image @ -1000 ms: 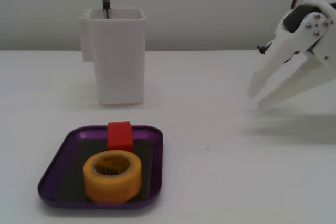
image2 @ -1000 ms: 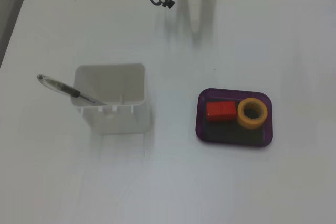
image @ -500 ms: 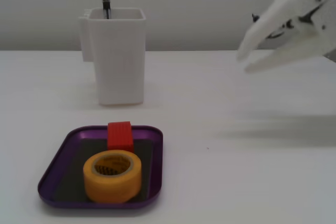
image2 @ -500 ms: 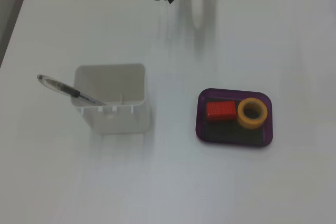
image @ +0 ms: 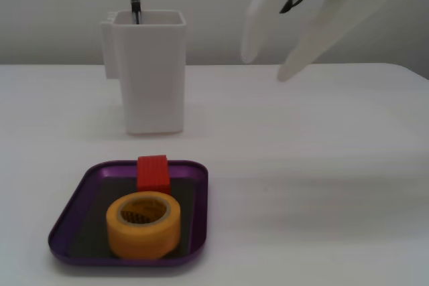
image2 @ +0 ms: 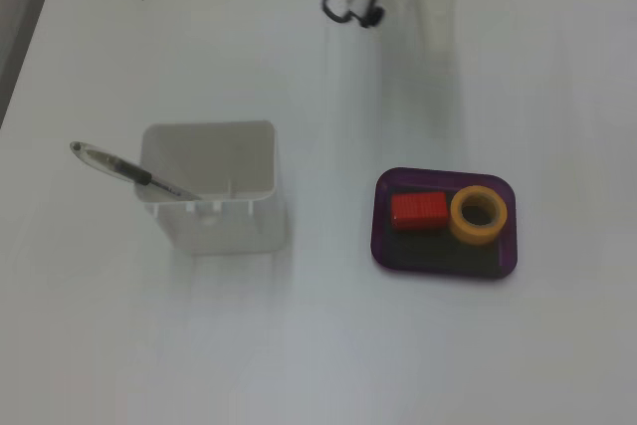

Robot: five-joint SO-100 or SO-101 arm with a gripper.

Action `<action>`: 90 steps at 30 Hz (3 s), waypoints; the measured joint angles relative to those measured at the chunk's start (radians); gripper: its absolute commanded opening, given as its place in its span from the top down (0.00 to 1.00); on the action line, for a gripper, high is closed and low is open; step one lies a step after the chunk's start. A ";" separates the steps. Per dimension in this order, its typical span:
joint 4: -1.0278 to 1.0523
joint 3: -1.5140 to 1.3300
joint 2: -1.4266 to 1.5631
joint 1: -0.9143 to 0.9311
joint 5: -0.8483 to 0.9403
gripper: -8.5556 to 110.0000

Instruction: Remove the yellow tape from the box.

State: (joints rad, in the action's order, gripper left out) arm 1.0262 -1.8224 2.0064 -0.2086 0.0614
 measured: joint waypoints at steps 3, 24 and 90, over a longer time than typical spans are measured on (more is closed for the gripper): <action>0.064 0.232 -0.232 -0.046 -0.044 0.79; 0.135 0.716 -0.900 -0.078 -0.080 0.79; 0.523 1.209 -0.928 -0.069 -0.063 0.93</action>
State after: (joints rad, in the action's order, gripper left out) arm 1.5493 -0.6136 1.0784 -0.2777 -0.0015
